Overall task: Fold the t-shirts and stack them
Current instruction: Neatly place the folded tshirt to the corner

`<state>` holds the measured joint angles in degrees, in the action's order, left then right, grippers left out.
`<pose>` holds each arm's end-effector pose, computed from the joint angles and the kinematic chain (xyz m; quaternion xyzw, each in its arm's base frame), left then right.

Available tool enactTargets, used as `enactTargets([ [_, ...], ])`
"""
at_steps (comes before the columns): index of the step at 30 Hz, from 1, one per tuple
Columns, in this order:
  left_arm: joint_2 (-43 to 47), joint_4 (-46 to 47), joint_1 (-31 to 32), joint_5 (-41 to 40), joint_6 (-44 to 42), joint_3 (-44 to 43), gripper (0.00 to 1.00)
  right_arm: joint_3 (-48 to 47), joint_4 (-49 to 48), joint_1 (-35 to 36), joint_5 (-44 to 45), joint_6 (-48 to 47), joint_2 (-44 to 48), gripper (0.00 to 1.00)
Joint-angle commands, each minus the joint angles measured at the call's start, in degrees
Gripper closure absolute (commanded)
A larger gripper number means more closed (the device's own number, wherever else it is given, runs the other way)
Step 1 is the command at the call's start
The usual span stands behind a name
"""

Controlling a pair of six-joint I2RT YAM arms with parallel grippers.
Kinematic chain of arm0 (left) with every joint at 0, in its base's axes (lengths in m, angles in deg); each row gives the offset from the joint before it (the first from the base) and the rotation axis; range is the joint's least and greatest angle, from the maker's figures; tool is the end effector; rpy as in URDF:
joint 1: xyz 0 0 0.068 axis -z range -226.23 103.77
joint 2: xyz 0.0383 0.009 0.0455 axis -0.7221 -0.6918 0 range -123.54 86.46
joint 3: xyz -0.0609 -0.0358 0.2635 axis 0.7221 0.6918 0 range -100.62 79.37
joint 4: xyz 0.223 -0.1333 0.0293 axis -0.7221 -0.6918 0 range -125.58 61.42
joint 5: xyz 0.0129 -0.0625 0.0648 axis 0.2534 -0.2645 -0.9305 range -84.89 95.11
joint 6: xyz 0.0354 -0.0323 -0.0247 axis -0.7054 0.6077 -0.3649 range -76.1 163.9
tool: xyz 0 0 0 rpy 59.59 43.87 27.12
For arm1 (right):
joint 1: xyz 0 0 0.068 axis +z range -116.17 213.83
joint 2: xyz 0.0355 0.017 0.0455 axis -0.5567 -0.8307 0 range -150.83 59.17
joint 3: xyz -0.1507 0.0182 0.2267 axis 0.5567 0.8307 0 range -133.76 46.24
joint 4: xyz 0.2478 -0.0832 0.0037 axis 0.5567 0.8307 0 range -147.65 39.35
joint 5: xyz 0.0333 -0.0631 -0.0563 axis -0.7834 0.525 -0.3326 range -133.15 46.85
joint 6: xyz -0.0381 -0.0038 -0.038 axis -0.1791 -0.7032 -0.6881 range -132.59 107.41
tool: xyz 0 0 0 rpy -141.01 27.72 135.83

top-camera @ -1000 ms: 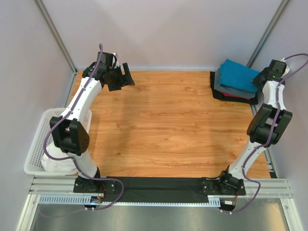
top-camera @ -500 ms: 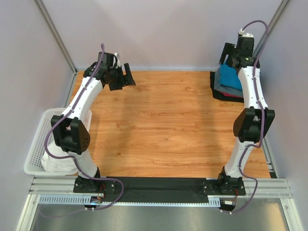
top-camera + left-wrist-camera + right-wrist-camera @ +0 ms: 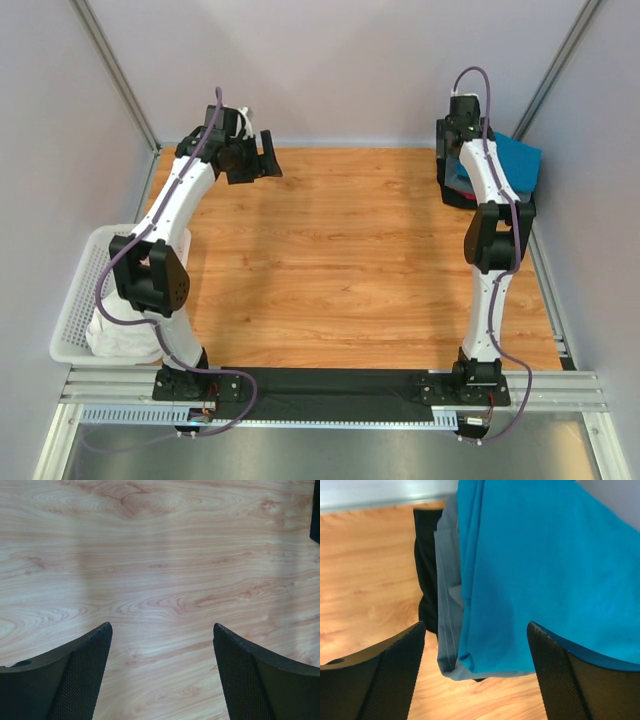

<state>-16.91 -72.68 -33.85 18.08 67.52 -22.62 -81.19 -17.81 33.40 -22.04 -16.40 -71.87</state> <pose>0.3926 -0.0943 0.3469 -0.0475 0.9193 -0.2158 0.3257 0.5194 -0.0166 0.2834 0.0456 0.9048 -0.1825 0.3820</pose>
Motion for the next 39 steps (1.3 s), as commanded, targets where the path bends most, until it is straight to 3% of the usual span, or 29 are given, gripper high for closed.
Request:
enactTargets([
  [1, -1.5, -0.4, -0.3, 0.7, -2.2, -3.7, 0.12, -0.1, -1.3, 0.2, 3.9, -2.9, -0.3, 0.21],
  [3, -2.1, -0.6, -0.4, 1.0, -2.2, -4.7, 0.12, 0.4, -1.3, 0.2, 4.3, -3.1, -0.9, 0.23],
  [6, -2.7, -1.0, -0.6, 1.5, -2.1, -5.6, 0.12, 1.2, -1.0, 0.2, 5.3, -3.8, -1.9, 0.37],
  [7, -2.9, -1.0, -0.7, 1.5, -2.0, -5.7, 0.12, 1.6, -1.0, 0.2, 5.4, -3.9, -1.9, 0.46],
  [10, -3.0, -0.8, -0.9, 2.0, -1.8, -5.7, 0.12, 3.1, -0.9, 0.2, 6.1, -4.8, -1.8, 0.54],
  [15, -3.2, -0.6, -1.0, 2.6, -1.6, -5.8, 0.12, 5.1, -0.4, 0.2, 3.9, -4.8, -0.8, 0.48],
  [17, -3.2, -0.7, -1.0, 2.6, -1.6, -5.8, 0.12, 5.5, -0.1, 1.7, 2.3, -4.9, -0.9, 0.50],
  [18, -3.2, -0.8, -1.0, 2.8, -1.6, -5.8, 0.12, 5.5, -0.1, 1.8, 2.1, -5.0, -1.0, 0.53],
  [19, -3.2, -0.7, -1.0, 2.8, -1.6, -5.8, 0.12, 5.5, 0.2, 1.8, 1.9, -5.1, -1.1, 0.67],
  [21, -3.0, -1.0, -1.0, 2.5, -1.8, -5.7, 0.12, 5.4, 0.3, 2.0, 1.3, -5.1, -1.3, 0.79],
  [22, -3.0, -1.0, -1.0, 2.3, -1.9, -5.8, 0.12, 5.3, 0.5, 2.1, 0.6, -5.1, -1.1, 0.93],
  [24, -2.9, -1.0, -1.1, 2.2, -1.9, -5.7, 0.12, 5.6, 0.4, 2.3, 0.6, -5.2, -0.6, 0.99],
  [39, -3.2, -0.4, -1.1, 3.8, -1.6, -5.4, 0.12, 14.5, -0.7, 3.4, -2.1, -9.8, 8.4, 1.00],
])
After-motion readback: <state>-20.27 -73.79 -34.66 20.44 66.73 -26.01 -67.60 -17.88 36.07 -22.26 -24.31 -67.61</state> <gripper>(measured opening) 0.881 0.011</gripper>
